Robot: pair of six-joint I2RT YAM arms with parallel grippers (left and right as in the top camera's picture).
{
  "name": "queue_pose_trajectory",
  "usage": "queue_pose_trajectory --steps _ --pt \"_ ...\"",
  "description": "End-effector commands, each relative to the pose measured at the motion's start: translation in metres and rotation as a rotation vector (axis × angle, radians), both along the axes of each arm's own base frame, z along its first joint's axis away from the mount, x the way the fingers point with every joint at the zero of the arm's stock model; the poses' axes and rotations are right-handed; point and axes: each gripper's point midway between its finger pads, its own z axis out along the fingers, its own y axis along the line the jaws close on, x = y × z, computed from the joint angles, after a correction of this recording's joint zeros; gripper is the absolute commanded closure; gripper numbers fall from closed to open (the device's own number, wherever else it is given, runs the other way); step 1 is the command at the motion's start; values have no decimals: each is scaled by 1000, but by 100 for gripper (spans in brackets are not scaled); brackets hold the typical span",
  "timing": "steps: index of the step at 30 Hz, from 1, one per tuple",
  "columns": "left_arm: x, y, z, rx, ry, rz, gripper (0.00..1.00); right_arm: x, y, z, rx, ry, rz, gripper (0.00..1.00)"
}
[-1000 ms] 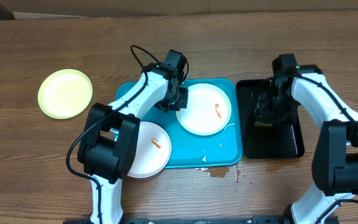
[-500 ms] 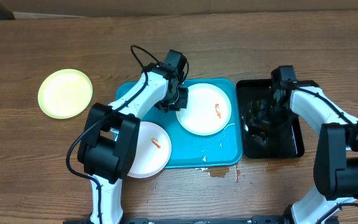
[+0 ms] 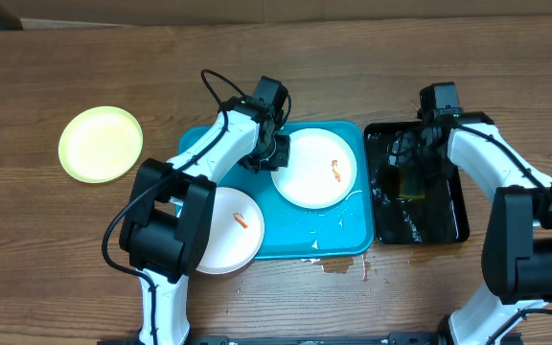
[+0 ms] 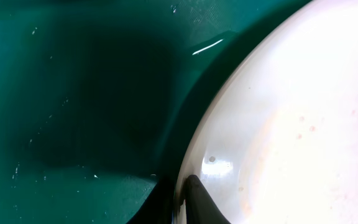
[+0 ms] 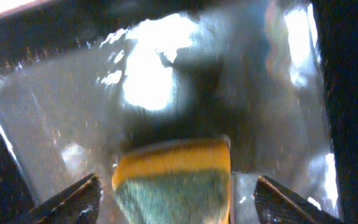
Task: Clean dirty plates on tray and stack at the side
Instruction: 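Reach right gripper into black tray and grasp the sponge, then carry the sponge with the right gripper over the white plate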
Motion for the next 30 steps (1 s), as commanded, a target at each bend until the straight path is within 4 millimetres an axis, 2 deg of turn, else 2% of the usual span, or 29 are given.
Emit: queue_pose_trajectory --steps 1,2,3,12,13,14,15,16,19,22,23,24,27,28,29,30 --pt "-3 0 -4 12 7 -10 89 -2 -5 -8 -23 -5 -5 41" --pt "-3 0 -4 12 7 -10 89 -2 -5 -9 -23 -7 -5 57" --pt "-3 0 -4 12 6 -10 89 -2 -5 -10 -23 -9 -5 84" --pt "-3 0 -4 12 6 -10 89 4 -5 -3 -35 -19 47 85" --pt "-3 0 -4 12 6 -10 89 4 -5 -1 -35 -14 48 81" --pt "-3 0 -4 12 6 -10 88 3 -5 1 -36 -8 48 51" --pt "-3 0 -4 12 6 -10 88 2 -5 2 -36 -1 48 12" --pt "-3 0 -4 12 6 -10 85 0 -5 2 -36 8 48 3" --pt "-3 0 -4 12 6 -10 74 -11 -5 0 -37 56 48 6" --pt "-2 -1 -4 10 0 -10 65 -23 -4 -3 -28 103 47 14" --pt "-1 -1 -3 7 -5 -10 61 -26 -3 -3 -27 113 50 22" --pt "1 -2 -3 4 -12 -10 60 -29 -2 -5 -27 123 52 34" --pt "4 -3 -3 -2 -24 -10 61 -34 0 -8 -16 140 56 83" --pt "4 -3 -3 -2 -24 -10 65 -35 1 -9 -12 143 57 89" --pt "4 -3 -3 -2 -24 -10 72 -36 1 -9 -10 144 58 94" --pt "4 -4 -2 -2 -25 -10 75 -36 1 -9 -10 143 58 95"
